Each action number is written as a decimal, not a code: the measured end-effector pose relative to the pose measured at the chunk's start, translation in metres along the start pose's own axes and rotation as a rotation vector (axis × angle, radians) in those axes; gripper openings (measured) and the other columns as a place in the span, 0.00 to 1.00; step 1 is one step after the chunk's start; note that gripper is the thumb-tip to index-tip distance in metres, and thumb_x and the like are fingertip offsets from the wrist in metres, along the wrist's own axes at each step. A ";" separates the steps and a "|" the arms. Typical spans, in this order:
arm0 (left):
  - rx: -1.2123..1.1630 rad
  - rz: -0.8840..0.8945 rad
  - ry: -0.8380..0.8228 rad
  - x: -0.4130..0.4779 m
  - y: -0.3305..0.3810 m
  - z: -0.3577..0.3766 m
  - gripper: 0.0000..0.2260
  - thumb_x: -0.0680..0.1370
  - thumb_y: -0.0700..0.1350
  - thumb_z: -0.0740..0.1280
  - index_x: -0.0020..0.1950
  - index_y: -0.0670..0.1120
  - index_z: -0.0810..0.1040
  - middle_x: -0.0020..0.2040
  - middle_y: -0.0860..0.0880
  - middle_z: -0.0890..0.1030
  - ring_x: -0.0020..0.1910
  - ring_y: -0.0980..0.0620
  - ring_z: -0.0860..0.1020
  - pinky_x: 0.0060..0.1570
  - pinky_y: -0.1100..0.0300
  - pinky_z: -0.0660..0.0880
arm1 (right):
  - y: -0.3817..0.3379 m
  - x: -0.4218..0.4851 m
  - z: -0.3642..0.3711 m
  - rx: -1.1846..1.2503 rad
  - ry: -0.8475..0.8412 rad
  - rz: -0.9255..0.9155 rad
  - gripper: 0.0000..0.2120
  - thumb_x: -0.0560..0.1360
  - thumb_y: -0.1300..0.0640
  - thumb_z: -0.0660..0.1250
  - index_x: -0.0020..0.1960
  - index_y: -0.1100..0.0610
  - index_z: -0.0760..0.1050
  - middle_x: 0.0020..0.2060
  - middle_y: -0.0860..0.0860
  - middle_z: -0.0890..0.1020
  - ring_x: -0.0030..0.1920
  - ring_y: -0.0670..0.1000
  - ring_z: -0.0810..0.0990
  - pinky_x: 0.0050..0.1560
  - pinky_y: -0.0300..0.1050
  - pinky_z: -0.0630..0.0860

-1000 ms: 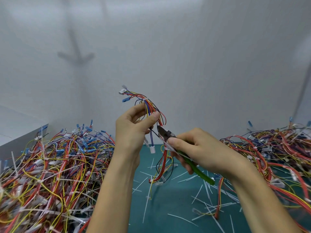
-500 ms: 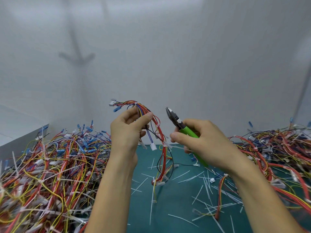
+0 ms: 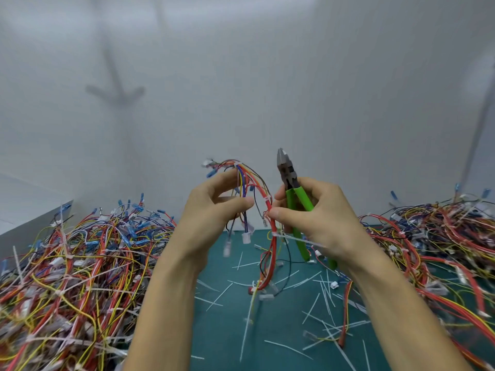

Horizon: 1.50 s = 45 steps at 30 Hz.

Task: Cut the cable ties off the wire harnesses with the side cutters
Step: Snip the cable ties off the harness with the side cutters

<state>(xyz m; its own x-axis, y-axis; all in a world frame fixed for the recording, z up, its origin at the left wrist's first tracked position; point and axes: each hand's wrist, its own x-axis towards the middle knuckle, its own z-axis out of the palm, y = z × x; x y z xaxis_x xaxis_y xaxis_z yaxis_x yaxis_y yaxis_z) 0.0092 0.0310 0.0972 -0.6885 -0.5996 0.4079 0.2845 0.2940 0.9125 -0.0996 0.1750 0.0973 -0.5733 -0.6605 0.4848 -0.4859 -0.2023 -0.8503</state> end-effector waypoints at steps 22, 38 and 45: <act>0.538 0.156 -0.223 -0.007 0.009 0.014 0.06 0.75 0.51 0.73 0.45 0.50 0.86 0.34 0.59 0.81 0.30 0.63 0.70 0.33 0.69 0.66 | 0.006 0.001 0.011 0.271 0.241 0.022 0.14 0.71 0.70 0.74 0.44 0.56 0.72 0.35 0.52 0.85 0.36 0.48 0.84 0.37 0.39 0.80; 0.134 -0.138 -0.040 -0.004 0.007 0.005 0.09 0.77 0.37 0.68 0.39 0.46 0.76 0.40 0.48 0.86 0.34 0.61 0.77 0.34 0.72 0.70 | -0.003 0.001 -0.019 0.252 0.168 0.142 0.03 0.79 0.66 0.64 0.47 0.61 0.74 0.39 0.57 0.86 0.31 0.52 0.79 0.39 0.51 0.84; 0.081 -0.058 -0.040 -0.006 0.006 0.003 0.04 0.79 0.35 0.65 0.46 0.42 0.77 0.42 0.46 0.85 0.34 0.65 0.80 0.32 0.77 0.69 | 0.004 0.001 -0.013 -0.254 -0.128 0.186 0.15 0.80 0.45 0.63 0.45 0.57 0.76 0.34 0.51 0.84 0.32 0.50 0.79 0.38 0.50 0.78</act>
<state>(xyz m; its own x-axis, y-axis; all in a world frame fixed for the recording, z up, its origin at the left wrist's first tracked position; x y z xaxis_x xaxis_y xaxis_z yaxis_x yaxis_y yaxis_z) 0.0124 0.0385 0.1002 -0.7288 -0.5877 0.3514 0.1895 0.3200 0.9283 -0.1107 0.1832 0.0973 -0.5882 -0.7577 0.2827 -0.5384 0.1060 -0.8360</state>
